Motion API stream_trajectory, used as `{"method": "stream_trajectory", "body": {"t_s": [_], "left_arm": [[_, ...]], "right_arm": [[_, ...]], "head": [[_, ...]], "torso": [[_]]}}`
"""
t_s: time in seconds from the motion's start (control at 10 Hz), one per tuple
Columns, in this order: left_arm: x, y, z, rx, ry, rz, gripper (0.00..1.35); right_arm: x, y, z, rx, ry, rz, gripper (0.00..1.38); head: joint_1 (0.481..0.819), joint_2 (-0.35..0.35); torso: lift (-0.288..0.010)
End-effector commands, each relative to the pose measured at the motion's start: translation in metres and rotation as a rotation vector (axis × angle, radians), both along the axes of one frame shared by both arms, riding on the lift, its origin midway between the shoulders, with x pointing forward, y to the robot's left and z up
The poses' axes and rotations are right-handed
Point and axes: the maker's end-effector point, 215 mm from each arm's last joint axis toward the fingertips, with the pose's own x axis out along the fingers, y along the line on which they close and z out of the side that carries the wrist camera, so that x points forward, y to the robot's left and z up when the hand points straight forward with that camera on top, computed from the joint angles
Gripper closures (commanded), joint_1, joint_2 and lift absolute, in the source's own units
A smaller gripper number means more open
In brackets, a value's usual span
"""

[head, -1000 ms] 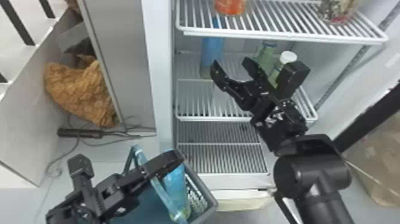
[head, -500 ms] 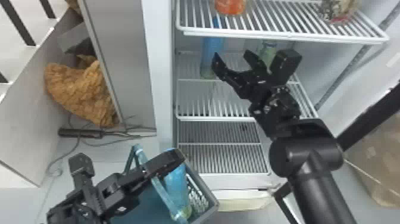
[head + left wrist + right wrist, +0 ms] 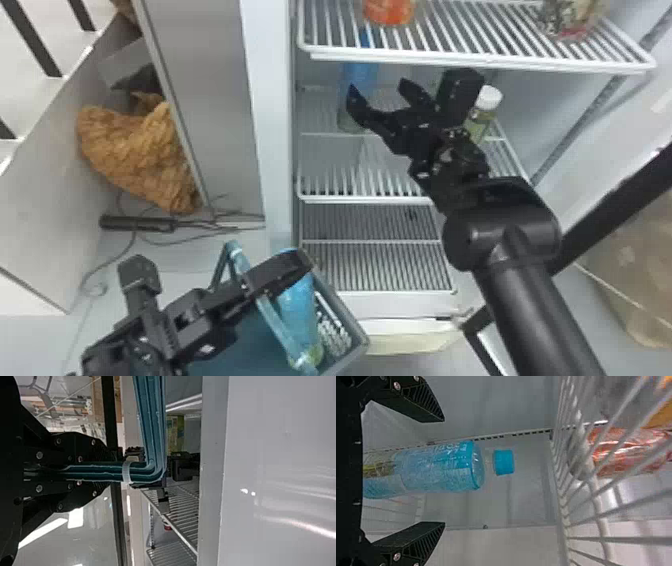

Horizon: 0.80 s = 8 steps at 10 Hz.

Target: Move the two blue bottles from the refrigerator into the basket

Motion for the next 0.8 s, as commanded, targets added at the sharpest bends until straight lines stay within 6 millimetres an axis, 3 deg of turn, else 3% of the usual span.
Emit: {"method": "stream_trajectory", "body": {"t_s": [0.0, 0.7], "left_arm": [[0.0, 0.0, 0.0, 0.001, -0.002, -0.002, 1.2], [0.002, 0.0, 0.002, 0.004, -0.009, -0.005, 1.2]], "right_arm": [[0.006, 0.004, -0.008, -0.014, 0.021, 0.008, 0.13], [0.034, 0.021, -0.026, -0.069, 0.076, 0.037, 0.18]], "head": [[0.695, -0.09], [0.695, -0.065]], "torso": [[-0.22], [-0.22]]}}
